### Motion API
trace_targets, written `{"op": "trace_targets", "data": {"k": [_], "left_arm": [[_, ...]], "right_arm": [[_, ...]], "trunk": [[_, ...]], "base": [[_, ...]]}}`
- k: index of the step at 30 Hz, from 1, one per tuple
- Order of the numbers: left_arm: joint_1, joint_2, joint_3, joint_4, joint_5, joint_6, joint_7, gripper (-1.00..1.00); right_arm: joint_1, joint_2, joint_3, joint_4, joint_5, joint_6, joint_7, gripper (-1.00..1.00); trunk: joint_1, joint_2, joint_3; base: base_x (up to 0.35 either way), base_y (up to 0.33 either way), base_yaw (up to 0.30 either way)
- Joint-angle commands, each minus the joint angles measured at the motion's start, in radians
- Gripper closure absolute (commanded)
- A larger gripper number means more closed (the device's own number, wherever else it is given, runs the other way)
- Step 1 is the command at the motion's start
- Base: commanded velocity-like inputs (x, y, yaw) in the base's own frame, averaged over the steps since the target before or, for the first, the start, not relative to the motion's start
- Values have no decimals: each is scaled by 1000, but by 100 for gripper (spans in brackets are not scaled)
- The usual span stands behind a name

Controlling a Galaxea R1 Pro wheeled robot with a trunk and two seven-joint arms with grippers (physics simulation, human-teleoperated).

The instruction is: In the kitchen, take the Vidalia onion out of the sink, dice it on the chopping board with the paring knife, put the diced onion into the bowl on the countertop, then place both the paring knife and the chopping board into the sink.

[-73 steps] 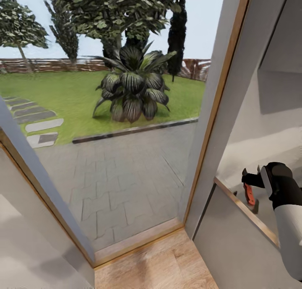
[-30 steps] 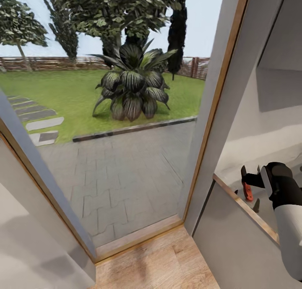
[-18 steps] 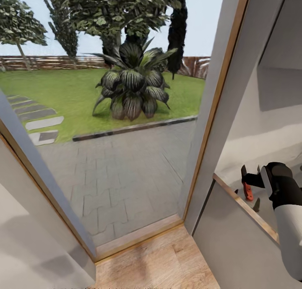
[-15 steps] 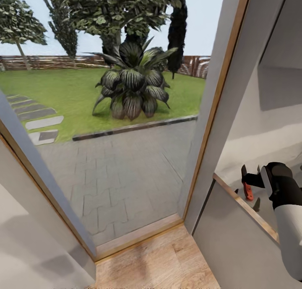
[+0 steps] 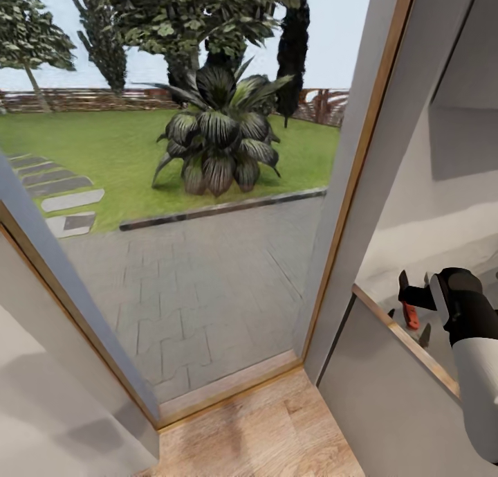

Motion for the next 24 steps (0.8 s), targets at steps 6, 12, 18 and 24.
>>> {"op": "trace_targets", "data": {"k": [6,12,18,24], "left_arm": [[0,-1,5,-2,1,-1,-1,-100],[0,-1,5,-2,1,-1,-1,-100],[0,-1,5,-1,1,-1,-1,-100],[0,-1,5,-2,1,-1,-1,-100]], "right_arm": [[-1,0,-1,-1,5,4,3,-100],[-1,0,-1,-1,5,4,3,-100],[-1,0,-1,-1,6,4,3,-100],[-1,0,-1,-1,5,4,3,-100]], "trunk": [[0,-1,-2],[0,-1,-2],[0,-1,-6],[0,-1,-10]], "base": [[0,16,0],[0,2,0],[0,0,0],[0,0,0]]}}
